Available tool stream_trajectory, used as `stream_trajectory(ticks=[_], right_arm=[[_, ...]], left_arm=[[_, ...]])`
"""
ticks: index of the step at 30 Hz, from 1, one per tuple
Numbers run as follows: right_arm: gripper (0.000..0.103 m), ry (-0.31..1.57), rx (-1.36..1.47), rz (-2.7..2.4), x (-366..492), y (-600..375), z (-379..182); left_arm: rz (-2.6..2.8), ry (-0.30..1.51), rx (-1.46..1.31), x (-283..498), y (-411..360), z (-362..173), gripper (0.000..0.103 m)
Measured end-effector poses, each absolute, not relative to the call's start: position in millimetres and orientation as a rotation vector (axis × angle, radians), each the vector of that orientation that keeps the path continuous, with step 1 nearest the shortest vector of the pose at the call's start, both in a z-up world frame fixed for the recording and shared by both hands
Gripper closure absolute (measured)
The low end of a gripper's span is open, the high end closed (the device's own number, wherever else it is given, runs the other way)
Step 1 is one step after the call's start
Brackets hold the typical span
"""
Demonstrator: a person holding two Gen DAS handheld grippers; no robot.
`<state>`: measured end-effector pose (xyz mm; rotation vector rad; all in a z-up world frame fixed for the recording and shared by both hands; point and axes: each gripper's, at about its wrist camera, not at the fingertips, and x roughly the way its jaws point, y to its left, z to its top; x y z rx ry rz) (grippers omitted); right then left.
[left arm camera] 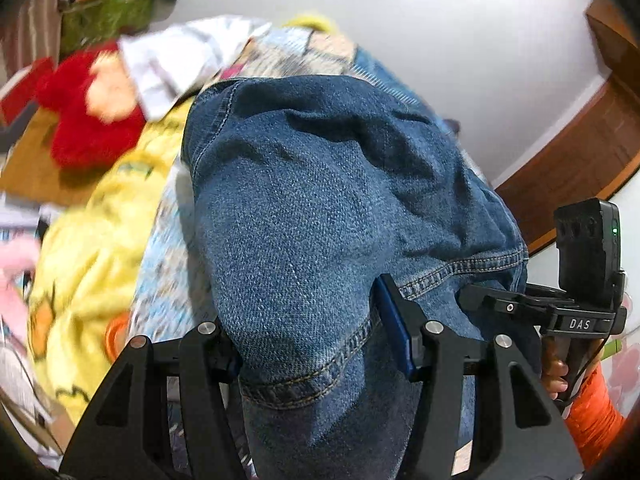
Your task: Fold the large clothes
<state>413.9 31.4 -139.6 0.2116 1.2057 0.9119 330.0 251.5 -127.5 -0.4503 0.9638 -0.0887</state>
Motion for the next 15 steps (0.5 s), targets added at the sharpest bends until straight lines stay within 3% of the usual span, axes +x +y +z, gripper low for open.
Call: stream_trajectory(ticks=[7, 12, 15], right_arm=[[0.06, 1.352, 0.184, 0.893, 405.6, 60.3, -211.8], [0.058, 1.345, 0.073, 0.927, 401.9, 69.9, -223.0], [0.047, 1.317, -0.028, 0.937, 388.9, 67.4, -218.1]], left_arm=[[-0.033, 1.09, -0.486, 312.6, 270.5, -202.1, 0.046], [0.003, 1.064, -0.454, 292.9, 268.4, -221.7, 0.037], [0.034, 1.041, -0.362, 279.5, 261.9, -214.6, 0.035]])
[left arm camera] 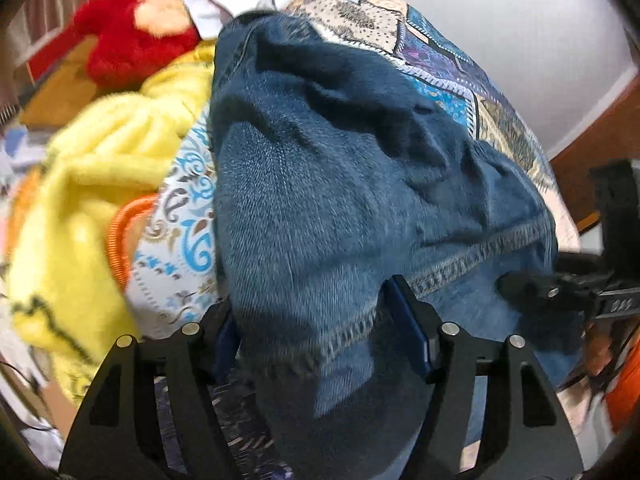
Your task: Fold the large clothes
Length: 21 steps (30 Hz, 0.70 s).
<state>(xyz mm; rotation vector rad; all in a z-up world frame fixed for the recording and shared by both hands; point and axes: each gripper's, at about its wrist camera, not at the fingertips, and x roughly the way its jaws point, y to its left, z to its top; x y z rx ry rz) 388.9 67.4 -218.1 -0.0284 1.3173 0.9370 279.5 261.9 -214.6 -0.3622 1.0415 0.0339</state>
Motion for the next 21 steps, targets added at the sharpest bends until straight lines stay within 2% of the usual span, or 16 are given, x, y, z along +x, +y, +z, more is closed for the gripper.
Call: stream_trajectory(ticks=[1, 2, 7, 14, 21], right_arm=[[0.04, 1.304, -0.064, 0.931, 386.9, 66.1, -214.2], [0.037, 1.277, -0.101, 0.933, 383.6, 61.1, -208.8], [0.037, 1.178, -0.15, 0.936, 383.3, 31.6, -184.9], [0.037, 0.977, -0.089, 0.885, 399.0, 35.0, -141.0], [0.037, 0.978, -0.173, 0.882, 416.3, 91.8, -170.1]], left_arm=[[0.04, 1.04, -0.317, 273.5, 258.0, -211.9, 0.035], [0.051, 1.037, -0.269, 270.5, 257.2, -212.7, 0.035], [0.151, 0.999, -0.071, 267.7, 253.8, -196.7, 0.035], [0.234, 0.908, -0.055, 300.3, 280.7, -170.3, 0.034], [0.247, 0.948, -0.099, 364.7, 294.0, -188.3, 0.034]])
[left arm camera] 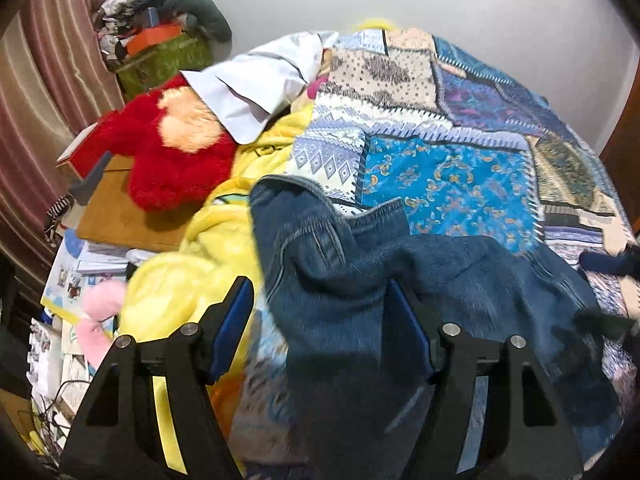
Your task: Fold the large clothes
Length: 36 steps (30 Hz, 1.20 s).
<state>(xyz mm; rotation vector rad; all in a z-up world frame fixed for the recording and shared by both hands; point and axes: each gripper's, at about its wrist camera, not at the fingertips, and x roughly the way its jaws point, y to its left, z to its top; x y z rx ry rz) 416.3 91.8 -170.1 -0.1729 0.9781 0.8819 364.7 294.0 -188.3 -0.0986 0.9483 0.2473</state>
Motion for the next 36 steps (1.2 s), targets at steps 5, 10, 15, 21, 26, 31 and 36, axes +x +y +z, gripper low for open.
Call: stream_trajectory(ticks=[5, 10, 15, 21, 26, 31, 36], right_arm=[[0.037, 1.031, -0.232, 0.796, 435.4, 87.6, -216.5], [0.037, 1.094, -0.106, 0.806, 442.7, 55.4, -204.8], [0.037, 0.99, -0.159, 0.868, 404.9, 52.5, -168.8], [0.037, 1.033, -0.232, 0.89, 363.6, 51.8, -175.0], [0.037, 1.1, -0.187, 0.835, 342.8, 11.3, -189.3], [0.037, 1.082, -0.093, 0.773, 325.9, -25.7, -168.2], [0.037, 0.905, -0.021, 0.762, 293.9, -49.3, -108.0]], left_arm=[[0.277, 1.007, -0.115, 394.0, 292.0, -220.9, 0.021], [0.29, 0.971, -0.018, 380.3, 274.0, -210.5, 0.021], [0.22, 0.943, 0.029, 341.1, 252.5, -189.3, 0.021], [0.123, 1.003, 0.011, 284.7, 221.4, -194.6, 0.02], [0.168, 1.013, 0.021, 243.1, 207.0, -205.7, 0.02], [0.237, 1.001, -0.017, 210.1, 209.5, -187.0, 0.02], [0.296, 0.843, -0.073, 177.4, 209.9, -128.1, 0.02]])
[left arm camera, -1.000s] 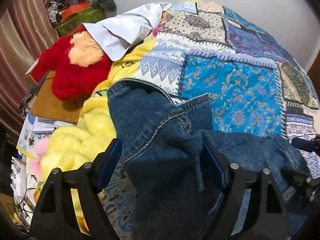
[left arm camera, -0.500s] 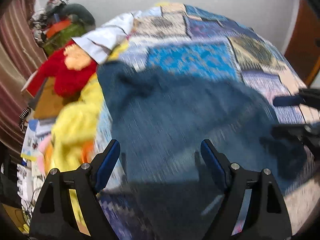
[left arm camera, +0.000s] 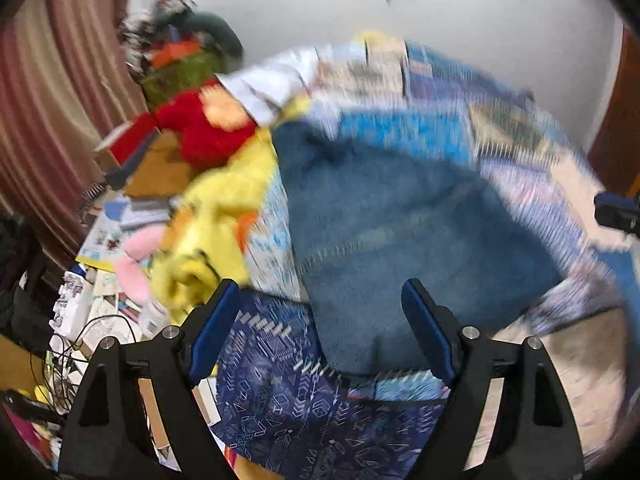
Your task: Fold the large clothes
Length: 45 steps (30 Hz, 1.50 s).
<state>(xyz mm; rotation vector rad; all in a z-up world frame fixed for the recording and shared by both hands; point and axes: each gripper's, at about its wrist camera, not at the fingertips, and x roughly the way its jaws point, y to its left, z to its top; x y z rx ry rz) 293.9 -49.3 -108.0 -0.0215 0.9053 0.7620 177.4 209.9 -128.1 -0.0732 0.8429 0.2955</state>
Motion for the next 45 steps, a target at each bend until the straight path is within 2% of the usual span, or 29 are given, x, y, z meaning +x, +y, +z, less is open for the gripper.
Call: stream_trajectory(ticks=[7, 13, 22, 24, 26, 32, 45], right_arm=[[0.037, 0.577, 0.064, 0.786, 235.2, -57.9, -6.0], [0.037, 0.358, 0.088, 0.8, 173.4, -58.4, 47.1], [0.036, 0.296, 0.05, 0.773, 118.5, -51.6, 43.9], [0.029, 0.301, 0.037, 0.767, 109.3, -50.5, 39.5], [0.013, 0.287, 0.024, 0.745, 103.2, -50.3, 36.2], [0.002, 0.254, 0.005, 0.7, 92.3, -53.9, 34.9], [0.0, 0.259, 0.022, 0.67, 96.4, -61.5, 33.4]], left_arm=[[0.309, 0.491, -0.09, 118.6, 187.7, -19.0, 0.02], [0.31, 0.283, -0.09, 70.7, 161.6, 28.5, 0.02], [0.313, 0.188, -0.048, 39.2, 127.8, 32.1, 0.019], [0.324, 0.181, -0.038, 36.9, 122.1, 29.8, 0.011], [0.33, 0.176, -0.032, 35.4, 118.3, 27.6, 0.002], [0.313, 0.195, -0.05, 40.3, 115.1, 21.7, 0.001], [0.303, 0.204, -0.087, 40.1, 115.7, 18.8, 0.001]])
